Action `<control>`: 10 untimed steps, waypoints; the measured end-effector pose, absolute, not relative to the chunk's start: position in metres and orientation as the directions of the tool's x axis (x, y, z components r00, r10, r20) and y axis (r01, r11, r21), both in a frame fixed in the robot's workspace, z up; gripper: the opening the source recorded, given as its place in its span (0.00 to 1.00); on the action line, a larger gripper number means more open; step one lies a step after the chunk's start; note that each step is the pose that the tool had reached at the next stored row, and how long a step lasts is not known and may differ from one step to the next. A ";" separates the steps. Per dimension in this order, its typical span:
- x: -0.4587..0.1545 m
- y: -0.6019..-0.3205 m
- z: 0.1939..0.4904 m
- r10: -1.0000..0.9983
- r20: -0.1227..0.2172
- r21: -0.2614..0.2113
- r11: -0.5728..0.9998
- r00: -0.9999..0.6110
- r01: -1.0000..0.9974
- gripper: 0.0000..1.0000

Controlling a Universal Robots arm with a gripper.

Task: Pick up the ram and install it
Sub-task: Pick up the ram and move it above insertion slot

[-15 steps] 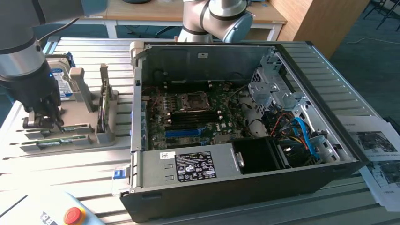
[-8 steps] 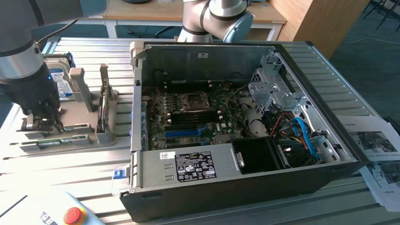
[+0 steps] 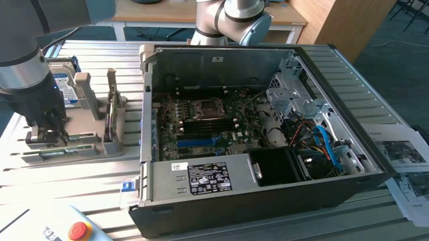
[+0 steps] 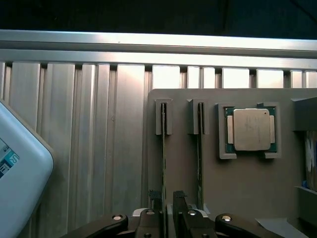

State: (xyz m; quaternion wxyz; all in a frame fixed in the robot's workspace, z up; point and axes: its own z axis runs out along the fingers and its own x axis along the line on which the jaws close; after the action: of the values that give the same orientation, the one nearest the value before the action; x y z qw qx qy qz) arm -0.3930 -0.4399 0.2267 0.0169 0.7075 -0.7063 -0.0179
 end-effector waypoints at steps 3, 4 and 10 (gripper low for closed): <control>-0.393 -0.440 0.223 -1.000 -0.002 0.049 -0.002 0.002 -0.999 0.24; -0.393 -0.440 0.222 -1.000 -0.001 0.049 -0.002 0.002 -0.999 0.24; -0.393 -0.440 0.221 -1.000 -0.001 0.049 -0.002 0.002 -0.999 0.24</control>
State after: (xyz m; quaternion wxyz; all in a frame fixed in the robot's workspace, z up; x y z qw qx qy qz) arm -0.3930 -0.4403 0.2210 0.0170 0.7076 -0.7062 -0.0179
